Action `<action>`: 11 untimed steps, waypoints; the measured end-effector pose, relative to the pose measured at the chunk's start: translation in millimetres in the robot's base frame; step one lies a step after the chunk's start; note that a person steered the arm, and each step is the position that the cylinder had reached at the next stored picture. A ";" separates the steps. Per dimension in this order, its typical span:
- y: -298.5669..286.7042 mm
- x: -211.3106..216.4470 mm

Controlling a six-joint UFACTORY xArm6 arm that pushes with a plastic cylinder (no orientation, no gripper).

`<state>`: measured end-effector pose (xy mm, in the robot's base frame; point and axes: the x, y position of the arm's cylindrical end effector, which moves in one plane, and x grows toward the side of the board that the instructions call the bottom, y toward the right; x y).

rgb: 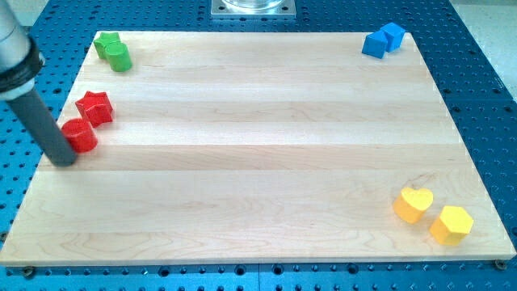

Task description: Slide the green blocks towards the red star

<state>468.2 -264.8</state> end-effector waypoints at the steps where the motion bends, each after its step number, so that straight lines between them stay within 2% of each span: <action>1: 23.0 -4.9; 2: -2.3 -4.9; 3: -29.9 -68.3; 5: -32.7 -246.1; 6: -39.0 -272.2; 7: 4.4 -273.0; 8: 25.7 -244.4; 9: 31.5 -197.6; 10: 44.3 -222.3; 11: 5.0 -256.4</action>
